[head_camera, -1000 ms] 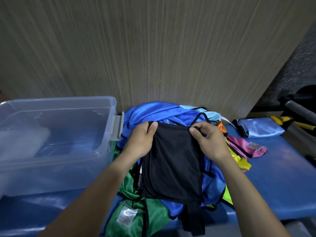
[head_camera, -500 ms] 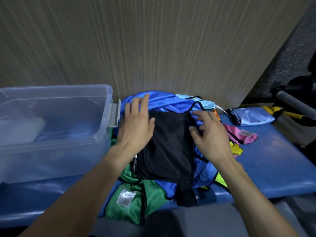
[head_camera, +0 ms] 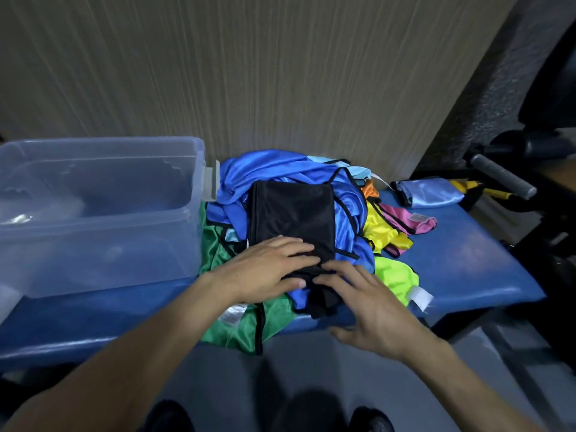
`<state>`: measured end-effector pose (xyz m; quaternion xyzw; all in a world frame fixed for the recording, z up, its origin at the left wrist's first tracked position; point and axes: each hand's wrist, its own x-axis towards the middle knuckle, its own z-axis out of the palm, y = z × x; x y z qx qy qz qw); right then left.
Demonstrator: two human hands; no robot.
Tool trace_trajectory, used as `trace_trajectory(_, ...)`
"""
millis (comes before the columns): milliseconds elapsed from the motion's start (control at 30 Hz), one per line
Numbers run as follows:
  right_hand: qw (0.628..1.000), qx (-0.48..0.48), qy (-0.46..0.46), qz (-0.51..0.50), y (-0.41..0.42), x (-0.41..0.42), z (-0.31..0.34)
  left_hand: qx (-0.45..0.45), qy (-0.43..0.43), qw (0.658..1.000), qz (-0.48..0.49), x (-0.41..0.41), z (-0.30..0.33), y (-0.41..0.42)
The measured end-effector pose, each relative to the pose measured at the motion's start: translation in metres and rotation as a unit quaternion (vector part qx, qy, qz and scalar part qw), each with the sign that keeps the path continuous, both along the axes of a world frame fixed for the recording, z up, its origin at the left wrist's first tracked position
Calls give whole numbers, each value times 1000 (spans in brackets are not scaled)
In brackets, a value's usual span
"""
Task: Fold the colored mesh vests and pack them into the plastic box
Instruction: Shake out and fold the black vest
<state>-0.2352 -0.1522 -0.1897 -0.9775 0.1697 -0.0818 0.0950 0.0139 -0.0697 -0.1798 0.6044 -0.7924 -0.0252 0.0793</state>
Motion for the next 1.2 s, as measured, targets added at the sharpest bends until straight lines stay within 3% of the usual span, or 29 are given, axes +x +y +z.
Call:
trace_trajectory(167,990,-97,-102,-23,9,7,-11,8,32,999,4,1,-1,-2)
trace_trajectory(233,991,-40,-127,-33,10,9,-12,13,38,999,4,0,-1,-2)
trace_trajectory(500,995,79,-47,28,-7,3,-1,31,62,998,4,4,-5,-3)
trace_trajectory(700,980,54,-164,-102,10,19,1,35,65,997,7,4,-7,-5)
trace_trajectory(933,977,-18,-158,-143,34,24,-27,43,64,997,9,5,-9,-4)
trace_trajectory(1200,991,-116,-63,-35,22,5,-37,55,73,996,11,5,-8,-3)
